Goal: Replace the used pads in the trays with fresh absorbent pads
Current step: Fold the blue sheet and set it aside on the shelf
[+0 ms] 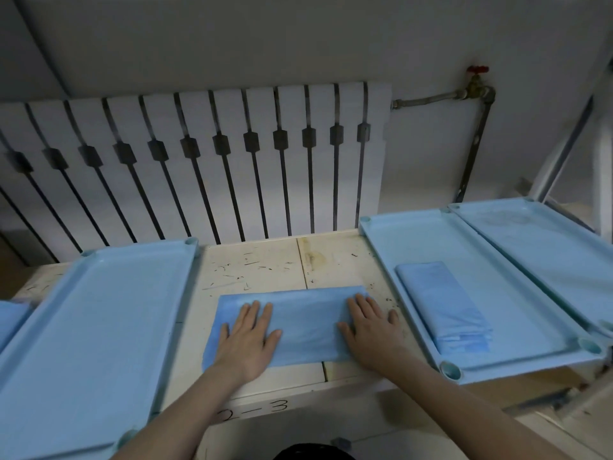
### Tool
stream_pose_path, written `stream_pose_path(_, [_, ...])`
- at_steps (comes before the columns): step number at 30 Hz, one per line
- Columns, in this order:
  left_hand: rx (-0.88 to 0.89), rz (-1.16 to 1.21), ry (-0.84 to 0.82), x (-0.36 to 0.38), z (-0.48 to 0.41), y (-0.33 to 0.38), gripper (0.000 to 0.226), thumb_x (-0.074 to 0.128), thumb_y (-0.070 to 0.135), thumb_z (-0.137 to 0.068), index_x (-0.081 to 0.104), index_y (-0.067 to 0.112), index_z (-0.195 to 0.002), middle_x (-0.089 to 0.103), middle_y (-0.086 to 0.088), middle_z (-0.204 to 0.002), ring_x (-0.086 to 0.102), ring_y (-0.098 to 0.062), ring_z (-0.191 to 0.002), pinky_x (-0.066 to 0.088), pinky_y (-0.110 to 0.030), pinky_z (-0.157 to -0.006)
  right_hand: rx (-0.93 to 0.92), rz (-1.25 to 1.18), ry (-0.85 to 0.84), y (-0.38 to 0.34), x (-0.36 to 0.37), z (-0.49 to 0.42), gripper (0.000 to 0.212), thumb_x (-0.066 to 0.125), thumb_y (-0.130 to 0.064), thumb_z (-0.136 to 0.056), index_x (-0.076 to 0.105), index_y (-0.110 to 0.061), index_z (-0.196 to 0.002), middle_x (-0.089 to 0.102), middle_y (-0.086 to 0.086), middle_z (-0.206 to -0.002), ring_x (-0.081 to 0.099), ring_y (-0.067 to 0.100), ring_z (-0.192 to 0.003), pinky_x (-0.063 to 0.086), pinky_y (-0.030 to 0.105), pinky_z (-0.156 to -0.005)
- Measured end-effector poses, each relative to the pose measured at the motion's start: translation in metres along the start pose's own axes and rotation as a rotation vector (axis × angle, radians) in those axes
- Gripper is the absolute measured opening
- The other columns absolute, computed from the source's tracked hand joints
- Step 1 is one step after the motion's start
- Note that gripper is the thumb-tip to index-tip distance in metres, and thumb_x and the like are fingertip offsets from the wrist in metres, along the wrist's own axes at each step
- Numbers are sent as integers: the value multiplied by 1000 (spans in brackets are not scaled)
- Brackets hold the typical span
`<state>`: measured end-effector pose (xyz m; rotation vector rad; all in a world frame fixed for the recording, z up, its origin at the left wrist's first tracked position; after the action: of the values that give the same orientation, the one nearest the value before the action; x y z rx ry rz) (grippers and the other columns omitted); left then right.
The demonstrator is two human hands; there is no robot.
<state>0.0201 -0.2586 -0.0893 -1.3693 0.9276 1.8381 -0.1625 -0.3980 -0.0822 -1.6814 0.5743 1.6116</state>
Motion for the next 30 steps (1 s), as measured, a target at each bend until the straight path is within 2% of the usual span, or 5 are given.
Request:
stream_pose_path(8, [1,-26,253,-49,28,2,31,42,18,-86,59,21,-111,58,-1,-115,54,-22,-109,44,-30,-86,257,-140,30,17,-36,17,15,46,-23,-90,54,-12,-95,60,8,-94,54,24,-81,40,28,-66])
stream_pose_path(12, [126,117,63,-39,30,15,21,45,11,-80,47,27,-66,52,9,-78,57,-18,-90,43,-25,-71,303,-391,-127,18,-23,17,19,55,-18,-83,44,-13,-68,49,1,-69,50,18,-70,35,23,-53])
stream_pose_path(19, [81,344,188,-81,38,12,33,47,6,-82,61,18,-109,62,2,-100,60,-19,-102,46,-26,-85,-36,-927,42,-42,-80,32,26,39,7,-80,43,-18,-73,45,-4,-68,40,9,-62,30,22,-54])
stream_pose_path(23, [78,690,251,-126,56,13,86,76,14,-69,34,18,-143,39,6,-137,38,-15,-130,35,-29,-107,-451,-859,-159,-102,-122,51,38,42,14,-75,54,-22,-80,56,5,-80,51,15,-75,39,25,-65])
stream_pose_path(30, [315,1165,-34,-165,99,36,51,76,14,-66,63,16,-115,71,-2,-111,66,-18,-105,53,-32,-89,-278,-1199,-27,-86,-181,55,29,72,-4,-75,60,-20,-97,66,6,-94,64,14,-82,51,24,-70])
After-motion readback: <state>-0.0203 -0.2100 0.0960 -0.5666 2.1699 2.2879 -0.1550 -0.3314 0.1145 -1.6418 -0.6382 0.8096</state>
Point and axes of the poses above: each hand's wrist, its own z-axis away from the middle knuckle, its own x-axis out of the palm, y = z × x, the point moved 8 cm from there along -z, towards the middle knuckle
